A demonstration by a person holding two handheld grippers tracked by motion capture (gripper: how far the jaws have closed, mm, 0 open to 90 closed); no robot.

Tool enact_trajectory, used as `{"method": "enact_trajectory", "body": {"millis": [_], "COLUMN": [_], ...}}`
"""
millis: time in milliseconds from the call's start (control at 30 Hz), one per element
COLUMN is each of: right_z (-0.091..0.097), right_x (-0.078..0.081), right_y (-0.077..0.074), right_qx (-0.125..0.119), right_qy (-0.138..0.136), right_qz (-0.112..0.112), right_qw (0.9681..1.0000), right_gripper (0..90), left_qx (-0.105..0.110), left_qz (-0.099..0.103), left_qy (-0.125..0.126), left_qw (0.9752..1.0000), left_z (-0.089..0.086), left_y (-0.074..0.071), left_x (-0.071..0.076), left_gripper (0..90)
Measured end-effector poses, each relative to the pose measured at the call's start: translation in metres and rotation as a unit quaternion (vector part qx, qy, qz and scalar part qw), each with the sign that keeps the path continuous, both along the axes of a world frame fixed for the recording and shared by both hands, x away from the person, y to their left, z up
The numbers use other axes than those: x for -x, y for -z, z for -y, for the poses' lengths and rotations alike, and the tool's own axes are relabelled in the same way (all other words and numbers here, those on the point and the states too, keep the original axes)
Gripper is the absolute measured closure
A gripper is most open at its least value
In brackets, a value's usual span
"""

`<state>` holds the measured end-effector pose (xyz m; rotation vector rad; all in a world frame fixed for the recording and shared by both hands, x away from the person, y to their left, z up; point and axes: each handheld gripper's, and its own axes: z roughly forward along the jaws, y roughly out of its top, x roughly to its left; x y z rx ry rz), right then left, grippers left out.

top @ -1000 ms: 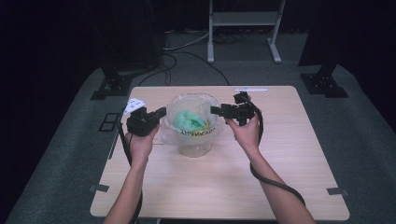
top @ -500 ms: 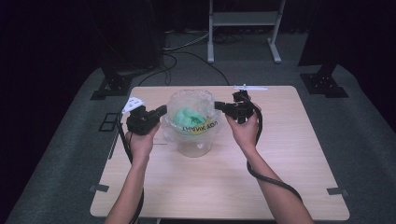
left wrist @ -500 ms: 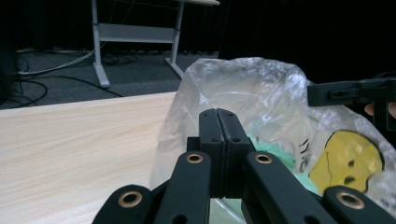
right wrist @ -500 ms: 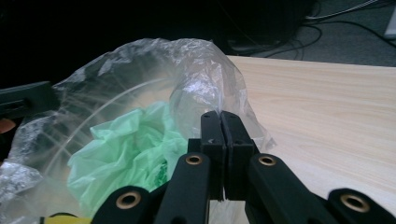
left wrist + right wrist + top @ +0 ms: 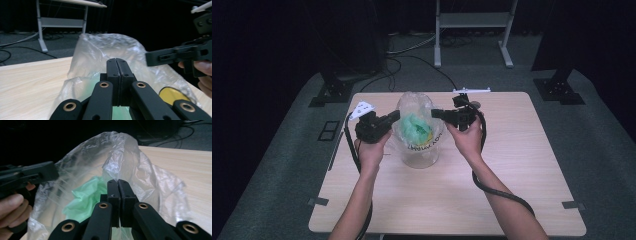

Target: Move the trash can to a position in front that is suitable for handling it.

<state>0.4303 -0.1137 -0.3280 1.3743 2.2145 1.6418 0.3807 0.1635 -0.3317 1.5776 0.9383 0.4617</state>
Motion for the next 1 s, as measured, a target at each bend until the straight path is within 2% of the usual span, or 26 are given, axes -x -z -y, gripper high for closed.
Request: {"method": "enact_trajectory", "body": {"millis": [367, 533, 667, 800, 1000], "right_z": [-0.008, -0.012, -0.015, -0.019, -0.024], "right_x": [-0.006, -0.009, -0.011, -0.017, -0.022], "right_y": [-0.003, -0.006, -0.006, -0.006, -0.007], "right_qx": [-0.033, -0.059, -0.066, -0.088, -0.109], "right_qy": [-0.032, -0.042, -0.044, -0.052, -0.064], "right_qz": [-0.026, -0.039, -0.044, -0.068, -0.085], "right_qw": [0.9986, 0.9966, 0.9959, 0.9925, 0.9884], "right_gripper": [88.0, 84.9, 85.2, 85.3, 82.6], "left_qx": [-0.005, -0.012, -0.018, -0.021, -0.026], "left_qz": [-0.004, -0.001, -0.001, -0.001, 0.000], "left_qy": [0.030, 0.034, 0.038, 0.041, 0.044], "left_qw": [0.9995, 0.9993, 0.9991, 0.9989, 0.9987], "left_z": [0.027, 0.033, 0.036, 0.040, 0.044], "left_y": [0.006, 0.009, 0.010, 0.011, 0.011], "left_x": [0.000, 0.002, 0.002, 0.003, 0.002], "left_gripper": [90.0, 90.0, 90.0, 90.0, 90.0]}}
